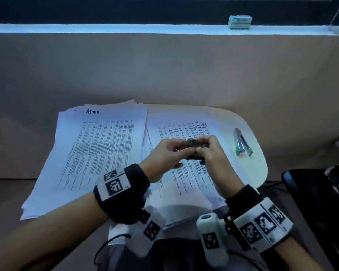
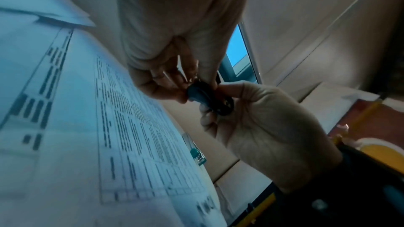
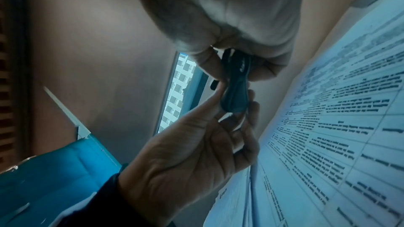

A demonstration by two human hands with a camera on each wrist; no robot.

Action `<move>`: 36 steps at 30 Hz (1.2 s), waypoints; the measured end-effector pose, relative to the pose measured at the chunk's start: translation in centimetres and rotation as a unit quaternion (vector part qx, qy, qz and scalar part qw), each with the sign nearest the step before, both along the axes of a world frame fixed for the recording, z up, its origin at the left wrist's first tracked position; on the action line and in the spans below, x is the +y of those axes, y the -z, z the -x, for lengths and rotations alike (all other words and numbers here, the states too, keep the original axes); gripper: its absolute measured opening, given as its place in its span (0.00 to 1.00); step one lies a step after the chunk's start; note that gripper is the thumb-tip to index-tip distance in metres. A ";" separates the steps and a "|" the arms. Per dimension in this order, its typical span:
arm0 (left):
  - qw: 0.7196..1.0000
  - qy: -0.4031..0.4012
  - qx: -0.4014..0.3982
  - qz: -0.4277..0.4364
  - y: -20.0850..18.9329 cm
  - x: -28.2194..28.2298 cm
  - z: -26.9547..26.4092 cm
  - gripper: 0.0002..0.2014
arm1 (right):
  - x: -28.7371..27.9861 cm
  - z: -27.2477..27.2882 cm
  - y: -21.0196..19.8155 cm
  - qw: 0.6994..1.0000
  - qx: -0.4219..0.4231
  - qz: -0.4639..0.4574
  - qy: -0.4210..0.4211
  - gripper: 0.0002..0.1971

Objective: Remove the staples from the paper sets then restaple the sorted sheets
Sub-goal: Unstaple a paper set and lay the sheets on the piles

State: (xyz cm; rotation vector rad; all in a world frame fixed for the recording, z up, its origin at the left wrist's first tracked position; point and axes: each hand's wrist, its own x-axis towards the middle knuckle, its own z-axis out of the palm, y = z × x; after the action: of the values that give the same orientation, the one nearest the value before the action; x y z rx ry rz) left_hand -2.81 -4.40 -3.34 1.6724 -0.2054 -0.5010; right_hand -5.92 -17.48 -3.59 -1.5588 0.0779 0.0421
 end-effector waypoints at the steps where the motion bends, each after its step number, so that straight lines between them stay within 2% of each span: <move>1: 1.000 -0.011 0.010 0.023 0.0 -0.1 0.2 0.04 | 0.0 0.1 -0.1 1.000 -0.003 0.011 0.000 0.07; 5: 0.996 -0.039 0.022 0.079 -0.4 0.3 0.6 0.08 | 0.3 0.1 -0.2 0.999 -0.013 0.045 0.000 0.03; 11: 0.991 -0.110 0.022 0.079 -0.2 1.1 0.4 0.05 | 1.8 -0.5 0.2 0.994 -0.028 0.102 0.000 0.03; 16: 0.981 -0.114 0.109 0.112 0.3 1.2 -0.6 0.04 | 1.8 -1.0 0.8 0.995 -0.031 0.095 0.025 0.05; 21: 0.985 -0.091 0.127 0.075 0.6 0.4 -1.4 0.02 | 0.3 -1.4 1.6 0.993 -0.022 0.092 0.065 0.05; 24: 0.991 -0.076 0.105 0.036 0.6 -0.6 -2.5 0.02 | -1.4 -1.7 2.0 0.990 -0.004 0.131 0.057 0.04; 26: 0.994 -0.083 0.066 -0.011 0.5 -1.4 -3.8 0.04 | -2.5 -2.0 2.1 0.986 0.006 0.160 0.055 0.04; 28: 0.990 -0.064 -0.015 -0.126 0.7 -1.7 -5.2 0.09 | -3.7 -2.5 2.0 0.980 0.010 0.183 0.080 0.04; 30: 0.950 -0.005 -0.101 -0.297 1.0 -1.9 -6.4 0.17 | -5.0 -2.9 1.7 0.977 0.029 0.186 0.103 0.05; 32: 0.899 0.037 -0.134 -0.415 1.4 -2.1 -7.1 0.23 | -6.4 -3.5 1.3 0.972 0.065 0.194 0.112 0.07; 35: 0.867 0.033 -0.160 -0.470 1.4 -1.8 -7.9 0.08 | -7.5 -4.3 0.9 0.966 0.134 0.205 0.086 0.10; 36: 0.862 0.025 -0.161 -0.480 1.4 -1.4 -8.3 0.07 | -7.5 -4.5 0.9 0.966 0.162 0.191 0.067 0.11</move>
State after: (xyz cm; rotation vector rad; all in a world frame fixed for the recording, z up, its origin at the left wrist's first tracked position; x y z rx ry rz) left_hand 5.45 -5.80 -4.75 2.7451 -0.2646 -0.3695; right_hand -1.41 -24.95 -4.53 -1.9170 0.4737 0.1840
